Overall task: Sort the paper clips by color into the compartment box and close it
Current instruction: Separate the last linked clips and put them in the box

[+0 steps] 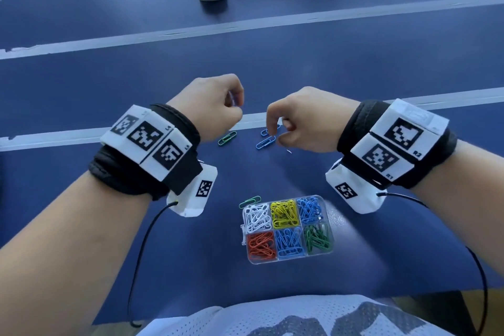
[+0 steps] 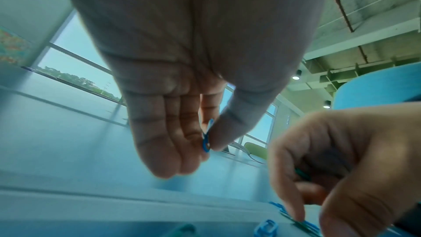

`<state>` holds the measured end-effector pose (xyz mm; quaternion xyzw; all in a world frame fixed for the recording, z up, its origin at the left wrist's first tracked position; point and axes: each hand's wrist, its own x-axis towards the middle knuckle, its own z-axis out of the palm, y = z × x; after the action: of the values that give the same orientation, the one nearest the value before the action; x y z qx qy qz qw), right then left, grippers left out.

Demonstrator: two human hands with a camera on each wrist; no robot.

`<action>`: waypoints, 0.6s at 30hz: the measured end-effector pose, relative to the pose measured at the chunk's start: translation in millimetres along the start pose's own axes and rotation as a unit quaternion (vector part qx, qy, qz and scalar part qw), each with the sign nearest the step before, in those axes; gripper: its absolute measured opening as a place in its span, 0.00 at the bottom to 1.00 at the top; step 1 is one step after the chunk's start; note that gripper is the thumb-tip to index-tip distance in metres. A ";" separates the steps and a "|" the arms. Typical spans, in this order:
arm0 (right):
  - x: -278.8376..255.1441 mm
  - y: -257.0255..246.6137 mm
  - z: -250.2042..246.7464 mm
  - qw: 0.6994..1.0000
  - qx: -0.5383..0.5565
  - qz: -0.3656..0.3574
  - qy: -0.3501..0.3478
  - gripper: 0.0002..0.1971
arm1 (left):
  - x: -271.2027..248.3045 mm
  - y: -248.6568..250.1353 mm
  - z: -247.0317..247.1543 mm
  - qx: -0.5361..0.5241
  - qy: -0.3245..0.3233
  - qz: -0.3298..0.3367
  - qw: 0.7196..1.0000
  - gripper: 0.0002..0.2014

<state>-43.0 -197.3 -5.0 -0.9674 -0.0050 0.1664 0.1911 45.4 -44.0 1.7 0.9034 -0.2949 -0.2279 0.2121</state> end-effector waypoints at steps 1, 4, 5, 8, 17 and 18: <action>-0.1 -0.4 -2.1 1.000 0.001 -0.001 0.002 0.04 | -2.2 -3.1 -2.8 -0.006 0.002 -0.010 1.000 0.06; 4.6 -10.5 -4.6 1.000 -0.017 -0.026 -0.003 0.07 | -6.3 -10.8 -6.4 -0.015 0.004 -0.039 0.999 0.09; 8.8 -17.0 -4.3 0.999 -0.028 -0.043 -0.004 0.10 | -6.6 -11.9 -6.3 -0.016 0.005 -0.047 0.999 0.10; 27.5 -37.4 -3.3 0.994 -0.058 -0.091 -0.006 0.14 | -9.0 -12.7 -4.9 -0.025 0.013 -0.063 0.998 0.14; 54.9 -54.4 -0.6 0.984 -0.154 -0.084 -0.044 0.08 | -29.9 -21.3 -5.2 -0.036 0.035 -0.095 0.994 0.06; 53.3 -50.8 -1.6 0.984 -0.158 -0.077 -0.036 0.09 | -30.9 -20.1 -4.1 -0.025 0.028 -0.079 0.996 0.07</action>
<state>10.6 -146.8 -1.8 -0.9754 -0.1122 0.1835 0.0477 34.1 -8.7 3.4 0.9242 -0.2109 -0.2257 0.2245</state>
